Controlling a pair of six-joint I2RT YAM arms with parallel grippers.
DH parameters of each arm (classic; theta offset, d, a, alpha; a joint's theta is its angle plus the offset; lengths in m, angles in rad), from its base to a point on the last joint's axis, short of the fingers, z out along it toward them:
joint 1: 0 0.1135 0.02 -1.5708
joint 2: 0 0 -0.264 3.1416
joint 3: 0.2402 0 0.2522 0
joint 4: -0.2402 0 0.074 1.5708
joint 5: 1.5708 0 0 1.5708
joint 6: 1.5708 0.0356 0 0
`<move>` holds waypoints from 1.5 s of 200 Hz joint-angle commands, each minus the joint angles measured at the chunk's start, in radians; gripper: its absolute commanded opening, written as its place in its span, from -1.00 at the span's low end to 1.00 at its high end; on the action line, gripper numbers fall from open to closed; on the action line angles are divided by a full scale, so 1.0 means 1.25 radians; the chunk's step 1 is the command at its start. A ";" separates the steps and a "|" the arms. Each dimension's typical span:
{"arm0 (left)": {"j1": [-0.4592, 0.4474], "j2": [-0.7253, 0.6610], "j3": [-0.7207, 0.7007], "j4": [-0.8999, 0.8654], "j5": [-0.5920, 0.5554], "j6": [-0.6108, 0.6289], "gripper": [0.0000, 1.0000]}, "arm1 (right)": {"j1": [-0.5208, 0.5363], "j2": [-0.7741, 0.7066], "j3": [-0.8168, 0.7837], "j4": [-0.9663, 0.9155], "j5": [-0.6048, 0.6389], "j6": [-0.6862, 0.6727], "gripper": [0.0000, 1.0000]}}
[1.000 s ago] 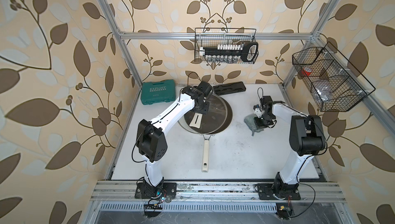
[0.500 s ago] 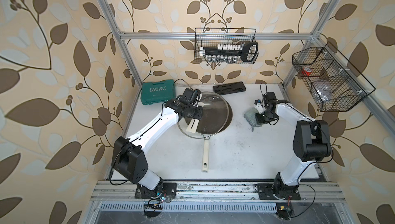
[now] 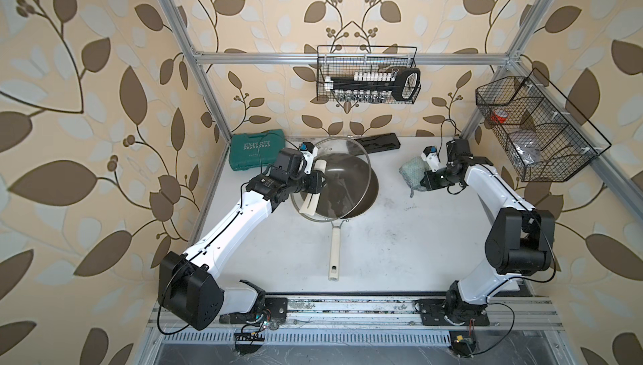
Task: Wipe the pot lid with a cloth
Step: Pick up the cleaning item at the center of the board, then wipe the pot lid.
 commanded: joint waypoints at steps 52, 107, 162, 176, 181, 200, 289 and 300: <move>0.038 -0.076 -0.005 0.380 0.189 -0.062 -1.00 | -0.032 -0.061 0.140 -0.101 -0.360 -0.058 -1.00; 0.083 -0.066 -0.060 0.590 0.294 -0.155 -1.00 | -0.033 -0.062 0.215 -0.142 -0.572 -0.074 -1.00; 0.129 -0.023 -0.100 0.839 0.377 -0.308 -1.00 | -0.032 -0.039 0.260 -0.121 -0.801 -0.007 -1.00; 0.132 -0.006 -0.098 0.895 0.388 -0.338 -1.00 | -0.027 -0.039 0.262 -0.093 -0.831 0.024 -1.00; 0.133 0.000 -0.096 0.908 0.391 -0.350 -1.00 | -0.022 -0.040 0.262 -0.081 -0.832 0.034 -1.00; 0.133 0.026 -0.083 0.955 0.397 -0.389 -1.00 | -0.001 -0.047 0.261 -0.046 -0.829 0.062 -1.00; 0.129 0.086 -0.074 1.086 0.407 -0.499 -1.00 | 0.149 -0.008 0.252 0.218 -0.808 0.281 -1.00; 0.129 0.081 -0.075 1.082 0.407 -0.495 -1.00 | 0.168 0.003 0.253 0.227 -0.800 0.281 -1.00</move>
